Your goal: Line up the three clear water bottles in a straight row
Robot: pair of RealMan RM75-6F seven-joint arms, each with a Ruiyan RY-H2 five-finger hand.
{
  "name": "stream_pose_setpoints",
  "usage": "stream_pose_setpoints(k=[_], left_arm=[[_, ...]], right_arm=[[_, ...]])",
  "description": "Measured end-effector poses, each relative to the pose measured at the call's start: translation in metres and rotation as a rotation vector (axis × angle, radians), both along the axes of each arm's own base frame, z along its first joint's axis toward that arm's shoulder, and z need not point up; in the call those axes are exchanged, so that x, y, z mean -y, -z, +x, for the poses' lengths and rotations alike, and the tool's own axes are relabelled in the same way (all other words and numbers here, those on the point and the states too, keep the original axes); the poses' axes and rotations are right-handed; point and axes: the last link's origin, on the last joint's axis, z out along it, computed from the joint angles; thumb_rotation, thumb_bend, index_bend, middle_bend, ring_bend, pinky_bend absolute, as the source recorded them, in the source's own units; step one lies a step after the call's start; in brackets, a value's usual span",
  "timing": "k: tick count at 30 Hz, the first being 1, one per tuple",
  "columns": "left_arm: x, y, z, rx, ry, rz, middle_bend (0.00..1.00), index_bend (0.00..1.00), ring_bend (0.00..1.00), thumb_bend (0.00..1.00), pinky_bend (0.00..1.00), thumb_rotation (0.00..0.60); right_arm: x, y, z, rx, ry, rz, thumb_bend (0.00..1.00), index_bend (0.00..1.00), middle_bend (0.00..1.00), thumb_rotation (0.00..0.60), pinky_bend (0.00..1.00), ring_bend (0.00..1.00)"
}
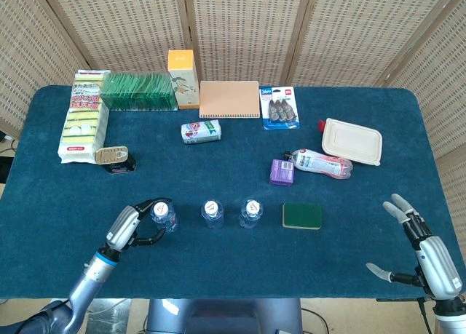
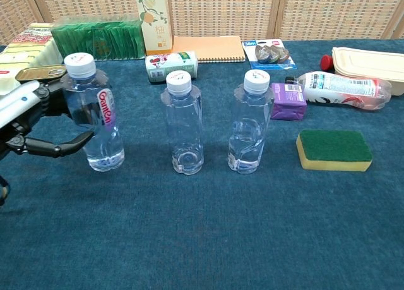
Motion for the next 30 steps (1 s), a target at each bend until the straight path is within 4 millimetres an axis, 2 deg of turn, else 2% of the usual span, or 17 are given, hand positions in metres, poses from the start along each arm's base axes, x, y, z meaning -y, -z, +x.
stream_pose_setpoints(k=[10,25,30], left_arm=[[-0.013,0.019,0.02,0.032,0.024,0.003,0.41,0.43,0.34,0.38,0.45,0.6],[-0.02,0.041,0.024,0.006,0.002,-0.023,0.41,0.43,0.34,0.37,0.45,0.6],[-0.022,0.043,0.025,-0.006,0.006,-0.017,0.41,0.43,0.34,0.37,0.45,0.6]], right_arm=[[0.001,0.001,0.0,0.001,0.003,0.006,0.0,0.1,0.03,0.544,0.1,0.0],[0.001,-0.002,0.0,0.008,0.001,0.003,0.0,0.1,0.03,0.539,0.1,0.0],[0.002,-0.002,0.0,0.009,0.002,0.002,0.0,0.1,0.03,0.542,0.1,0.0]])
